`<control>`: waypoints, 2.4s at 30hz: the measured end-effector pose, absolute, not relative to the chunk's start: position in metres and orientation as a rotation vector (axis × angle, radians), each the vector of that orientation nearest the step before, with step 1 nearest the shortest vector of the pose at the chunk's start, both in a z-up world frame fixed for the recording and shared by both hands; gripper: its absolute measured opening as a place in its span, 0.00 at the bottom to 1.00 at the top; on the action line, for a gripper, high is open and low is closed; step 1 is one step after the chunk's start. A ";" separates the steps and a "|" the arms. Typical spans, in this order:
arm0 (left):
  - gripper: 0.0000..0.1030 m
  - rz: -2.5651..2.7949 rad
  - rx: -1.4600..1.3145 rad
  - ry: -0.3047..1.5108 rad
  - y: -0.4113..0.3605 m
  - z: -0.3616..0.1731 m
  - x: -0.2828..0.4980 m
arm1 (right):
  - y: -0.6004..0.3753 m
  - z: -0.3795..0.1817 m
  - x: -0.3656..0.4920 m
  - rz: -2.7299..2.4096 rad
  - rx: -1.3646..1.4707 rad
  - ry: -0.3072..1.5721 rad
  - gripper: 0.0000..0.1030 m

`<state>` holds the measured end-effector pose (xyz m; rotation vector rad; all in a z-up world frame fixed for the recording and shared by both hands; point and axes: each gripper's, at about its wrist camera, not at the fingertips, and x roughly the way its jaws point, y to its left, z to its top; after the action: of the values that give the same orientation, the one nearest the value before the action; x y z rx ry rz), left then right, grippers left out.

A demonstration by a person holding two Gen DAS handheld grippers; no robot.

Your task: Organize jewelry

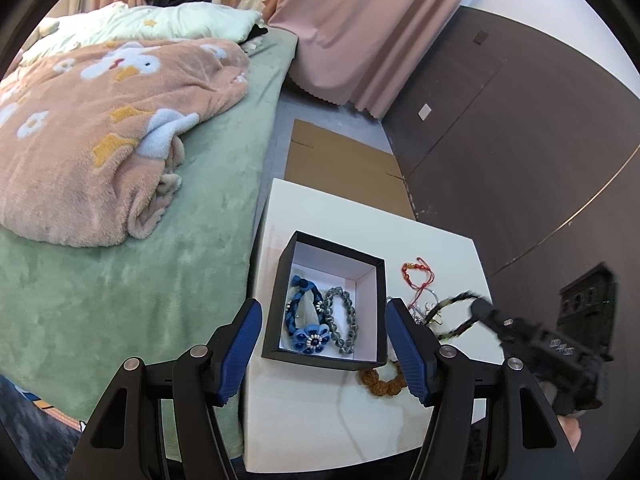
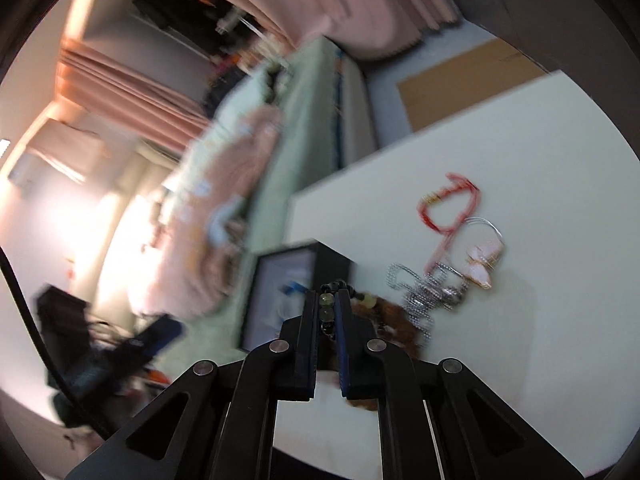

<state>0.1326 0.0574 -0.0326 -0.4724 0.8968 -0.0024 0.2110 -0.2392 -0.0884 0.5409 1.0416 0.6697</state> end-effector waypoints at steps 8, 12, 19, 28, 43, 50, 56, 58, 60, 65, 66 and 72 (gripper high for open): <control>0.63 0.013 -0.452 0.898 0.057 -0.028 0.131 | -0.227 -0.065 0.203 0.826 0.644 0.893 0.09; 0.63 0.027 -0.445 0.897 0.061 -0.026 0.130 | -0.204 -0.061 0.208 0.890 0.675 0.884 0.09; 0.63 0.034 -0.445 0.895 0.060 -0.024 0.128 | -0.166 -0.064 0.205 0.922 0.602 0.938 0.12; 0.63 0.041 -0.451 0.902 0.063 -0.029 0.125 | -0.187 -0.096 0.214 0.639 0.363 1.121 0.56; 0.63 0.015 -0.453 0.922 0.052 -0.037 0.130 | -0.190 -0.151 0.220 0.487 0.116 1.315 0.35; 0.63 0.039 -0.479 0.929 0.065 -0.042 0.128 | -0.196 -0.128 0.220 0.557 0.202 1.229 0.18; 0.63 0.053 -0.497 0.934 0.073 -0.047 0.129 | -0.212 -0.101 0.222 0.685 0.392 1.135 0.17; 0.63 0.052 -0.497 0.941 0.073 -0.050 0.130 | -0.214 -0.094 0.220 0.714 0.438 1.105 0.17; 0.63 0.050 -0.496 0.947 0.073 -0.052 0.132 | -0.211 -0.087 0.220 0.744 0.481 1.078 0.17; 0.63 0.048 -0.499 0.957 0.072 -0.058 0.137 | -0.214 -0.076 0.218 0.842 0.598 1.011 0.17; 0.63 0.046 -0.500 0.958 0.072 -0.058 0.138 | -0.217 -0.073 0.214 0.866 0.626 0.996 0.17; 0.63 0.033 -0.490 0.961 0.067 -0.058 0.142 | -0.207 -0.055 0.209 1.026 0.782 0.858 0.17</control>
<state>0.1417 0.0673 -0.0584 -0.4904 0.9612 0.0331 0.2094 -0.2067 -0.0552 0.7815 0.8582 1.0259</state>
